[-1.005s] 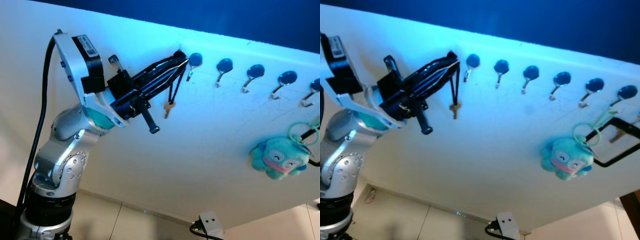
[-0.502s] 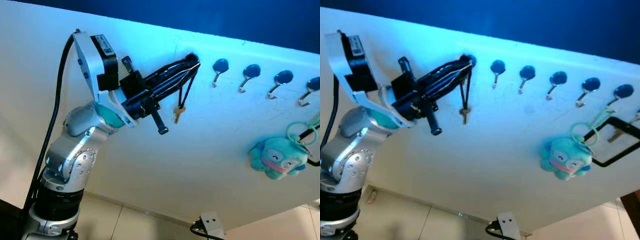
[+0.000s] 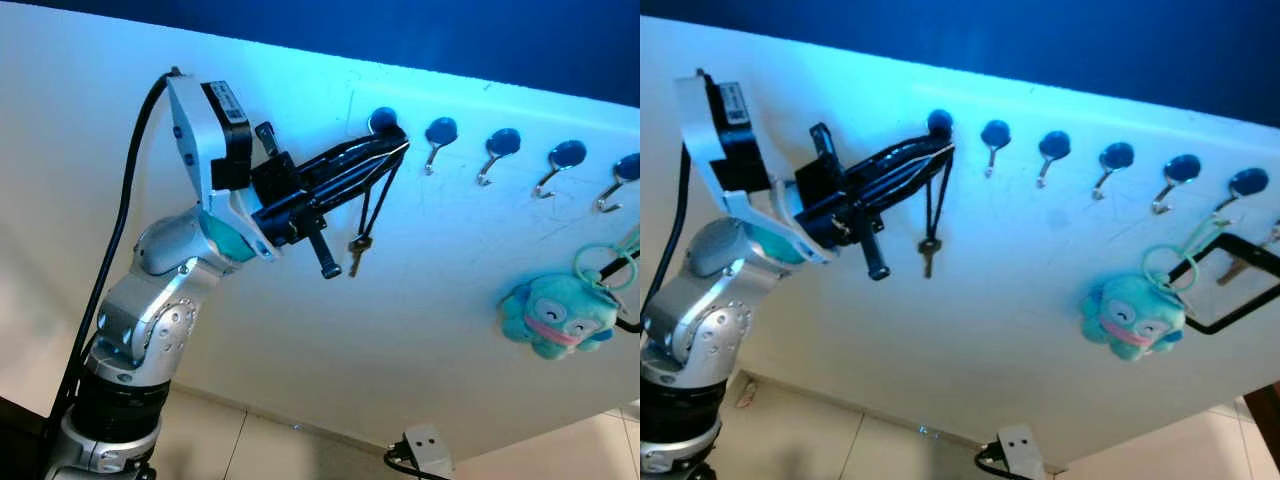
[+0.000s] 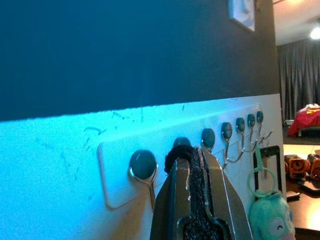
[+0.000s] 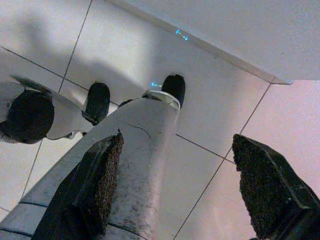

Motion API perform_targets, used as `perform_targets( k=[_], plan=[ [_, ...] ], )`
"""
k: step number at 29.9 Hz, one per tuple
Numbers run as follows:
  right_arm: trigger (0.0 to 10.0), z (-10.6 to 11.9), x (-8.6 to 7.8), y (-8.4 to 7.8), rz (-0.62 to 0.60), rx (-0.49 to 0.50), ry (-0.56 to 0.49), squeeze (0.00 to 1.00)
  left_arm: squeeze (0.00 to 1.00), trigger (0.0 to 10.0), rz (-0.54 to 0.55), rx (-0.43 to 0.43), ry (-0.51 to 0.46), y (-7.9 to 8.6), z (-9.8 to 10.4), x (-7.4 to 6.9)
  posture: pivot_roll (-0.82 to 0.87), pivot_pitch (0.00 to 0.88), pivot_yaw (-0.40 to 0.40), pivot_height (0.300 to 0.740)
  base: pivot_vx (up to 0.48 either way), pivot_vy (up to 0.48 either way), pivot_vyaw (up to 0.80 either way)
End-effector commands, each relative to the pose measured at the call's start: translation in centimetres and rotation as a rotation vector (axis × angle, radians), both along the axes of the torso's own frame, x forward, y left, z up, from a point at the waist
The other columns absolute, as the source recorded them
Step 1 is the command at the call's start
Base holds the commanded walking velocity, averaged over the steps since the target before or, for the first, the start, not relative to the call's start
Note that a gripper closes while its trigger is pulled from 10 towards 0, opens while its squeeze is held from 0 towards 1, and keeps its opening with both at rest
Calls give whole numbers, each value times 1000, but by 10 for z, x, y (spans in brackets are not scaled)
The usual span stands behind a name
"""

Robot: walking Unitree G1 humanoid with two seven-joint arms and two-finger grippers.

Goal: Hang keys on a hook

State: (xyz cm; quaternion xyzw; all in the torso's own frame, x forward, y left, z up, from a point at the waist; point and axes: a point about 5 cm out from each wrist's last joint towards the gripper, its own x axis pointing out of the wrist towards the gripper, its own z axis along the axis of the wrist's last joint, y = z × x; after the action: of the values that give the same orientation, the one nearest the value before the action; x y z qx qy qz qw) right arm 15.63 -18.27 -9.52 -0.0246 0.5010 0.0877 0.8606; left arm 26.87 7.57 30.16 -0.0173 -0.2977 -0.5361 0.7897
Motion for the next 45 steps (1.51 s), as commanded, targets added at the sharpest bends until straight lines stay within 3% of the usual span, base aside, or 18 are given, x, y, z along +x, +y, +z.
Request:
perform_targets(
  k=[1, 12, 17, 21, 29, 33, 45],
  plan=[
    [10000, -6, -18, -6, -24, -8, 62, 0, 0, 10000, 7, 17, 11, -1, -4, 2, 124, 35, 55, 740, 0, 0, 0],
    [10000, -8, -25, -11, -27, -14, 73, 0, 0, 10000, 68, 45, 18, -1, -9, 8, 116, 29, 56, 740, 0, 0, 0],
    [10000, -8, -23, -5, -21, -11, 72, 0, 0, 10000, 109, 34, 23, 2, -8, 12, 119, 26, 54, 740, 0, 0, 0],
    [10000, -7, -15, 11, -6, 1, 61, 0, 0, 10000, 168, 26, 25, 5, -7, 18, 124, 27, 52, 740, 0, 0, 0],
    [10000, -7, -14, 13, -5, 3, 60, 0, 0, 10000, 157, 83, 58, 1, -19, 17, 124, 33, 55, 740, 0, 0, 0],
    [10000, -8, -16, 10, -11, 1, 64, 0, 0, 10000, 175, 173, 117, 1, -38, 21, 122, 37, 56, 740, 0, 0, 0],
    [10000, -9, -26, -10, -25, -21, 79, 0, 0, 10000, 224, 237, 189, 3, -61, 25, 127, 40, 54, 740, 0, 0, 0]
  ],
)
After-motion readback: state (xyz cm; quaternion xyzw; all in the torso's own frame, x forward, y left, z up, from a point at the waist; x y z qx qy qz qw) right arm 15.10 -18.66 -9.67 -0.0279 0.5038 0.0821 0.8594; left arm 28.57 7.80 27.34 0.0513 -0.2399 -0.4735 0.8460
